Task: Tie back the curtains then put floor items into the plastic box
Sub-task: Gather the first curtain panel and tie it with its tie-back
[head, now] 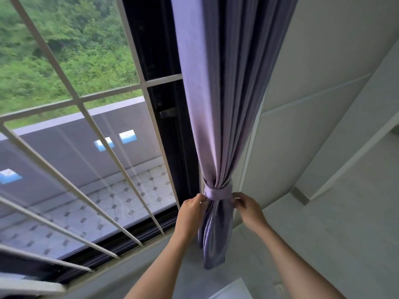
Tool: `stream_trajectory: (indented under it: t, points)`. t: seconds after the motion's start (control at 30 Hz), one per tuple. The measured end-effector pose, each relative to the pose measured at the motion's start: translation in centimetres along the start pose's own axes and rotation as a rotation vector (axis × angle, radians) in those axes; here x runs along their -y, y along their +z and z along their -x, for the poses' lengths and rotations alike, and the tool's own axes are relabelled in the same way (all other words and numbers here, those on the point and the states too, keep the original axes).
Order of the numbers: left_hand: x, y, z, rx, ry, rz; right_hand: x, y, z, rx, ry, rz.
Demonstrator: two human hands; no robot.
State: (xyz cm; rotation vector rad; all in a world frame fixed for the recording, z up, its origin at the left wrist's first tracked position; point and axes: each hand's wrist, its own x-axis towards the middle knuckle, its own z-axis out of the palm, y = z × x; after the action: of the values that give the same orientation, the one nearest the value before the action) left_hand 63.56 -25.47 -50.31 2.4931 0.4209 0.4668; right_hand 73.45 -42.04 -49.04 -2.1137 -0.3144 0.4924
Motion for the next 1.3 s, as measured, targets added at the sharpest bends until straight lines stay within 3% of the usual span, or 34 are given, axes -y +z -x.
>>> stream_trajectory:
  t: [0.13, 0.3, 0.5, 0.63, 0.77, 0.97, 1.13, 1.3]
  points:
    - [-0.7, 0.2, -0.2, 0.031, -0.114, 0.090, 2.2, 0.7, 0.9, -0.361, 0.050, -0.032]
    - [0.1, -0.5, 0.3, 0.061, -0.154, 0.111, 3.0, 3.2, 1.8, -0.162, 0.037, -0.015]
    - [-0.1, -0.8, 0.3, 0.113, -0.185, 0.144, 4.9, 4.6, 2.0, -0.240, 0.028, 0.266]
    - [0.1, -1.0, 0.2, 0.141, -0.175, 0.148, 5.2, 4.9, 1.9, -0.198, -0.043, 0.231]
    - [0.2, -1.0, 0.1, 0.141, -0.183, 0.154, 4.7, 5.2, 2.4, -0.042, -0.132, 0.155]
    - [1.0, -1.1, -0.2, 0.098, -0.207, 0.171, 3.2, 3.5, 1.6, -0.056, -0.235, 0.305]
    - [-0.7, -0.3, 0.3, 0.155, -0.147, 0.141, 0.4, 2.4, 3.2, -0.203, -0.281, 0.449]
    - [-1.8, 1.3, 0.8, 0.129, -0.309, 0.359, 0.8, 2.3, 2.8, -0.140, -0.279, 0.461]
